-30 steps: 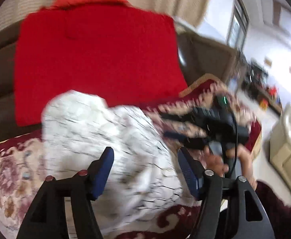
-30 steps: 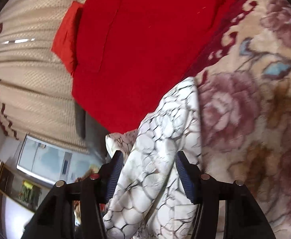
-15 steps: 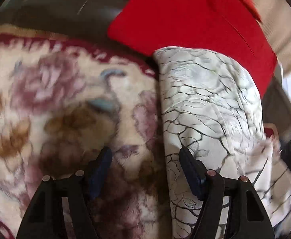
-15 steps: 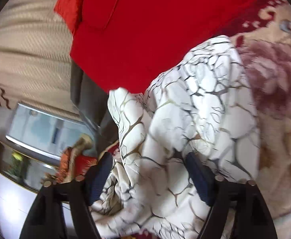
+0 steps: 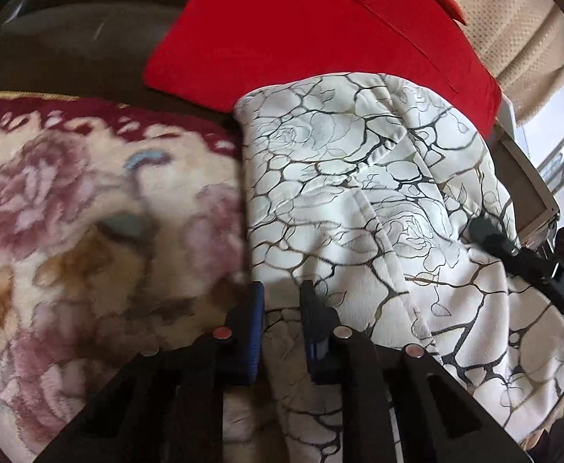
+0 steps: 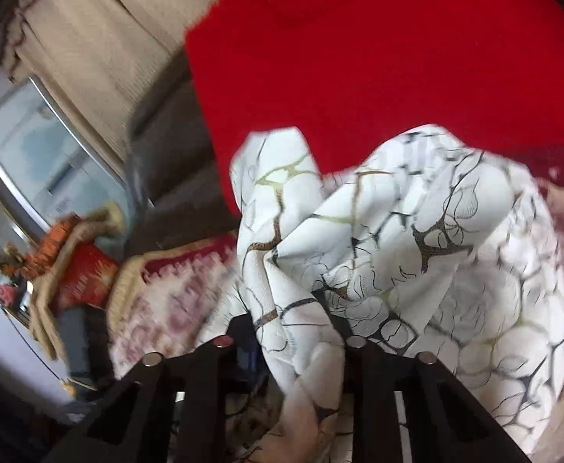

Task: Fold large clothes
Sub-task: 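Grasp the folded coat with both grippers and tuck it into a bundle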

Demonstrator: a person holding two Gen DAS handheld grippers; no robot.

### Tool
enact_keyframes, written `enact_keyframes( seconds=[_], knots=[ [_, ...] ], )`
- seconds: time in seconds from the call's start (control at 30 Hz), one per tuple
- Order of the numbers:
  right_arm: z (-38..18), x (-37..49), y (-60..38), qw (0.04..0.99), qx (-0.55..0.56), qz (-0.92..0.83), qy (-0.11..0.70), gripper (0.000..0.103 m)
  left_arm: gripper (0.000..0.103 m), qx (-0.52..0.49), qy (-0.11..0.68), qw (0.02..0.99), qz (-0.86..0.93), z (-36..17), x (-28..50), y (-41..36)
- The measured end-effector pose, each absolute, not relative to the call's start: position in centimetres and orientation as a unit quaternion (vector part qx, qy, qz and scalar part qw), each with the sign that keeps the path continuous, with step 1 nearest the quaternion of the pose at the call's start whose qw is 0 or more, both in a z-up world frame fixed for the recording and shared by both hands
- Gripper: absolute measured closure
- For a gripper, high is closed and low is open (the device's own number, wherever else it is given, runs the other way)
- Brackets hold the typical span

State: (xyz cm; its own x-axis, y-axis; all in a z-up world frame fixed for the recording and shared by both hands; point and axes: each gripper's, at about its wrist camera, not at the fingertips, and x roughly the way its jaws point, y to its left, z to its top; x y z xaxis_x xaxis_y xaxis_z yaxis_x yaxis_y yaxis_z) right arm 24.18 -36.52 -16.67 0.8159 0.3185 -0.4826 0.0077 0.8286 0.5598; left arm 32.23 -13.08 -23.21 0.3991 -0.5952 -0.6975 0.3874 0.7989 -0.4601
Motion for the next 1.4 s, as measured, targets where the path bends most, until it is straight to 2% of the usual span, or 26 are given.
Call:
enact_keyframes(
  seconds=[0.03,0.13,0.33,0.43,0.6,0.7,0.8,0.87,0.93,1.03,1.1,1.27,1.4],
  knots=[
    [-16.2,23.7,-36.8,0.915,0.279,0.079,0.281,0.087,0.09,-0.104,0.459,0.83,-0.3,-22.8,32.2,-14.2],
    [-16.0,22.8,-38.6,0.921,0.282,0.05,0.265,0.092,0.103,-0.077,0.458,0.831,-0.307,-21.7,31.9,-17.6],
    [-19.1,22.3,-45.1,0.898,0.332,-0.011,0.289,0.093,0.103,0.003,0.449,0.827,-0.338,-20.3,29.5,-25.1],
    [-22.8,23.2,-46.4,0.871,0.358,-0.009,0.338,0.094,0.103,0.013,0.462,0.824,-0.327,-21.9,29.4,-25.8],
    [-24.4,24.2,-46.0,0.869,0.366,0.015,0.331,0.094,0.101,-0.012,0.469,0.816,-0.338,-20.6,29.6,-23.8],
    [-24.7,23.9,-46.3,0.866,0.379,0.023,0.326,0.094,0.091,-0.013,0.452,0.82,-0.351,-18.9,28.5,-20.4],
    [-24.8,23.5,-46.2,0.867,0.377,0.025,0.326,0.093,0.076,0.004,0.435,0.837,-0.331,-17.6,27.6,-17.2],
    [-24.7,22.4,-47.5,0.865,0.38,0.027,0.326,0.092,0.049,0.021,0.431,0.848,-0.307,-17.4,27.0,-16.0],
    [-24.6,21.8,-48.0,0.858,0.394,0.027,0.327,0.091,0.041,0.053,0.426,0.856,-0.286,-18.4,27.0,-15.8],
    [-23.3,20.2,-47.6,0.857,0.396,0.017,0.33,0.085,0.041,0.053,0.419,0.855,-0.3,-20.9,27.6,-16.8],
    [-21.8,18.8,-46.8,0.87,0.358,-0.012,0.338,0.077,0.041,0.053,0.419,0.854,-0.304,-21.0,27.8,-17.2],
    [-16.3,14.9,-44.0,0.917,0.263,-0.064,0.294,0.077,0.041,0.047,0.427,0.847,-0.312,-21.3,28.5,-17.4],
    [-12.0,12.6,-39.8,0.951,0.187,-0.012,0.245,0.077,0.041,0.049,0.424,0.848,-0.313,-21.4,28.5,-17.4]
  ],
)
